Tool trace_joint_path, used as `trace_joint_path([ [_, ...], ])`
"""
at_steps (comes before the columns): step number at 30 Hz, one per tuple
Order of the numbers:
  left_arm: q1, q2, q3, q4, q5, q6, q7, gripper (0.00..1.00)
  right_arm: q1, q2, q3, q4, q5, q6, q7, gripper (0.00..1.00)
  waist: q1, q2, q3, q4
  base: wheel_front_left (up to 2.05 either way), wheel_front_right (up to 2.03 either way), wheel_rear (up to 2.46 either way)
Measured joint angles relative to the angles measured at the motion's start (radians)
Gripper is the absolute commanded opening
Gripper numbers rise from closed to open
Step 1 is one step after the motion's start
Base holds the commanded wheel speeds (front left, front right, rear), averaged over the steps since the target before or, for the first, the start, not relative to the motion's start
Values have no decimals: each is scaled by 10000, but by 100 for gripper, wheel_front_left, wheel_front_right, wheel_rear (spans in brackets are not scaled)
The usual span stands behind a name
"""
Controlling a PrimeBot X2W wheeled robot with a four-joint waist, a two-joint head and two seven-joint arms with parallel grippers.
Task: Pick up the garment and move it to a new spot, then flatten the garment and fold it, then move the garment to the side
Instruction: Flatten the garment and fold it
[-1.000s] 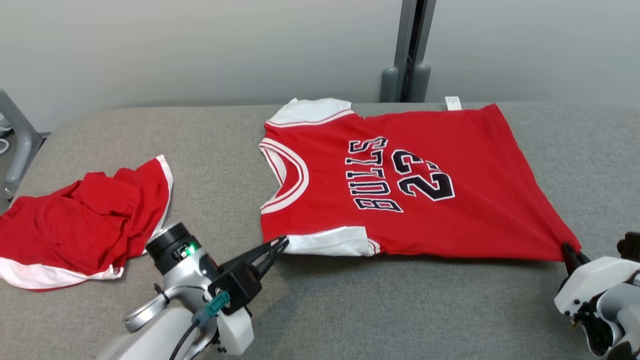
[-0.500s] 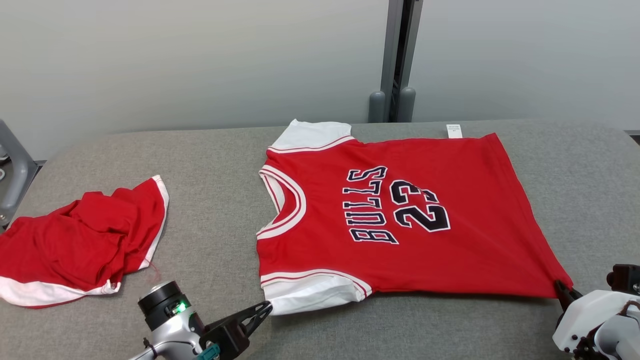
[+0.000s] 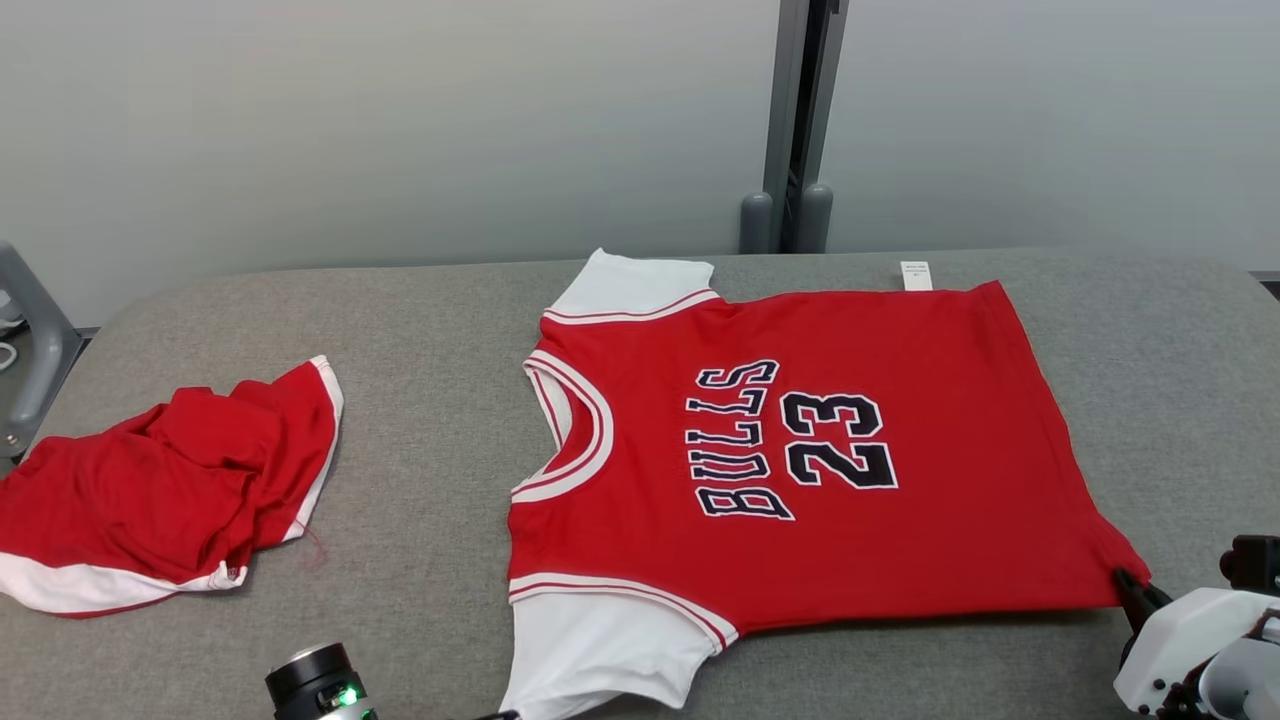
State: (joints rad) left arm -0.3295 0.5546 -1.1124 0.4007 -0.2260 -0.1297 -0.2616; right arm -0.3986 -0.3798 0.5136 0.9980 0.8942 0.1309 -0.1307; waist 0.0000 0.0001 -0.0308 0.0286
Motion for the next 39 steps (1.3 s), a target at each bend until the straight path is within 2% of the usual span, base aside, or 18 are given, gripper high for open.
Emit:
trace_joint_path([
  [7,-389,351,-901,-107,-642,0,79,0,266,-119,-146,-320,150,0,307,0,1,0,-43,91,0,0,0],
  [18,-492,656,-1528,-571,-1218,0,366,0,1250,-924,-146,-1760,573,0,1944,0,0,-1,-118,48,0,0,0],
  [26,-259,1191,-1647,-2015,-1987,0,1273,0,2195,-1567,-334,-3179,926,0,3250,0,0,0,-207,-7,0,0,0],
  [31,147,1536,-1668,-3137,-2288,0,1912,0,2545,-1835,-754,-3921,834,0,3611,0,0,0,-238,-57,0,0,0],
  [39,-451,1866,-1394,-3371,-3248,0,1599,0,2790,-1745,-1714,-4583,186,0,3954,0,0,0,-170,-22,0,0,0],
])
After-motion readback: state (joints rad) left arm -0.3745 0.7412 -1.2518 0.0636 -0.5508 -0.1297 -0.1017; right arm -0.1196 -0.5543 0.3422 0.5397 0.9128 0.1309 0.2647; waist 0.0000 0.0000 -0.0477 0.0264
